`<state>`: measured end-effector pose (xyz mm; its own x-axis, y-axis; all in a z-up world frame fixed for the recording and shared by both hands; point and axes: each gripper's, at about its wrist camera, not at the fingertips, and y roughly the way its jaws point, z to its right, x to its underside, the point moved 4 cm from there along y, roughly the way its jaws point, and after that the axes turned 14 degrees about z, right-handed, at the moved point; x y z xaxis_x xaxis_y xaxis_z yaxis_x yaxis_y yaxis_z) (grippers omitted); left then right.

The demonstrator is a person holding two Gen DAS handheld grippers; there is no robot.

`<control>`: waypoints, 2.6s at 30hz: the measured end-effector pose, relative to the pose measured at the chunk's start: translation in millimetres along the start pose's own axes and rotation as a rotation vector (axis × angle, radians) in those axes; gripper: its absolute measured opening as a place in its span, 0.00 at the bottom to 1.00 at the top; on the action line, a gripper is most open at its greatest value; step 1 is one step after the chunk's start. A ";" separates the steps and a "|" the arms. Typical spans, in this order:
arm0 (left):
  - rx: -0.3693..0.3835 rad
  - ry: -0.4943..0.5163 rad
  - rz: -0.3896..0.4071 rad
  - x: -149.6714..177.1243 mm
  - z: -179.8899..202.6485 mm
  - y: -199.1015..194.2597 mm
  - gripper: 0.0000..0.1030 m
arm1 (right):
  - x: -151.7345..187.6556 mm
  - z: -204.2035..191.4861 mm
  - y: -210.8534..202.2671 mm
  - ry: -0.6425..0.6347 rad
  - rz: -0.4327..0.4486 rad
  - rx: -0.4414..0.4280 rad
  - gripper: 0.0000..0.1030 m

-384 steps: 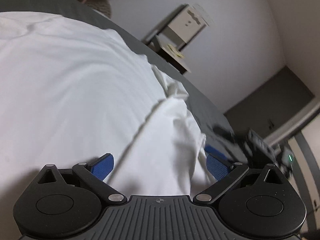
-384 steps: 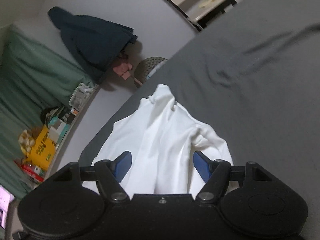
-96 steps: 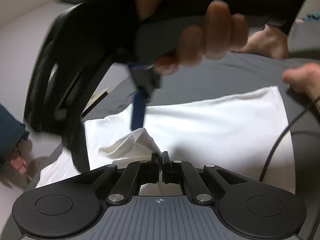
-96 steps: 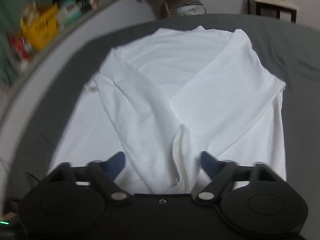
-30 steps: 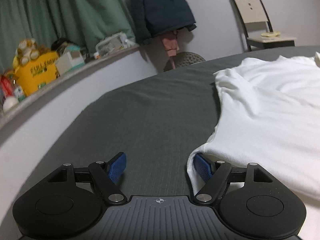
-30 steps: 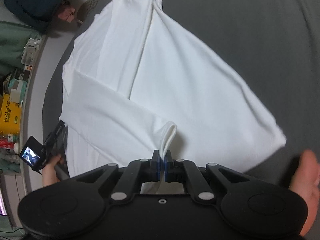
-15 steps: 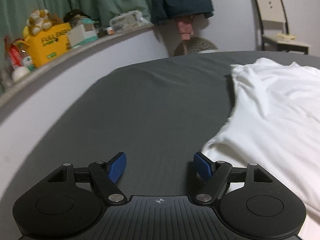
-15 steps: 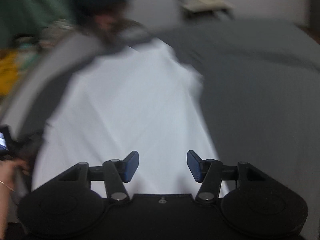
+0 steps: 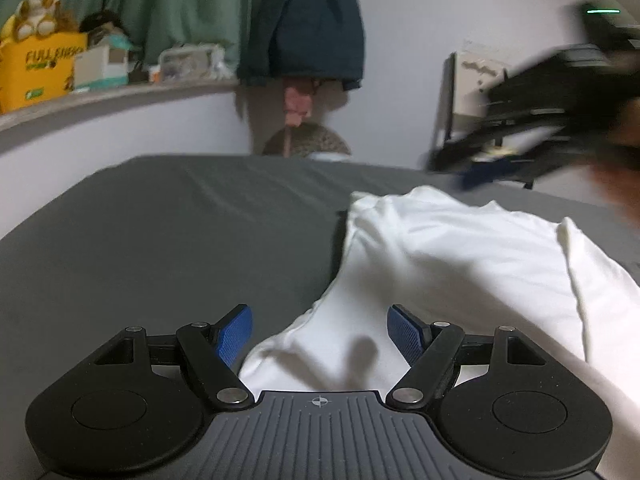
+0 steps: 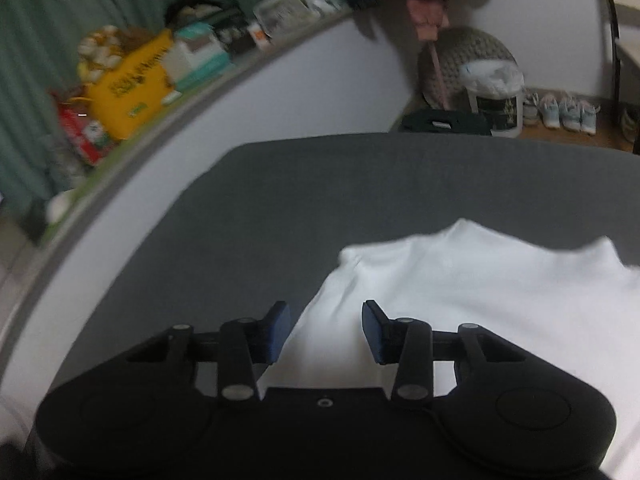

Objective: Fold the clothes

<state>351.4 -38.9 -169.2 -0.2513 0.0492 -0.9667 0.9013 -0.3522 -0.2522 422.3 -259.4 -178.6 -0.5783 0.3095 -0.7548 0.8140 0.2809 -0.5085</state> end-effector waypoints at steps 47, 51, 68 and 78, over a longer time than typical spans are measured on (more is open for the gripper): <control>0.211 0.156 -0.150 42.5 78.3 -0.1 0.82 | 210.6 32.4 -271.9 0.309 -0.077 0.168 0.39; 0.248 0.138 -0.091 25.7 88.2 -13.6 0.83 | 222.4 30.4 -299.1 0.262 -0.072 0.181 0.45; 0.582 -0.113 -0.210 28.6 108.7 -24.3 0.83 | 200.3 14.6 -308.5 0.486 -0.133 -0.042 0.04; 0.369 -0.458 -0.097 16.3 30.1 -6.6 0.83 | 126.8 -4.3 -179.0 0.511 -0.081 0.005 0.12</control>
<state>330.8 -63.9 -182.0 -0.5271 -0.2821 -0.8016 0.7051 -0.6717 -0.2273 203.0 -266.5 -181.5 -0.5914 0.6916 -0.4147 0.7649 0.3182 -0.5601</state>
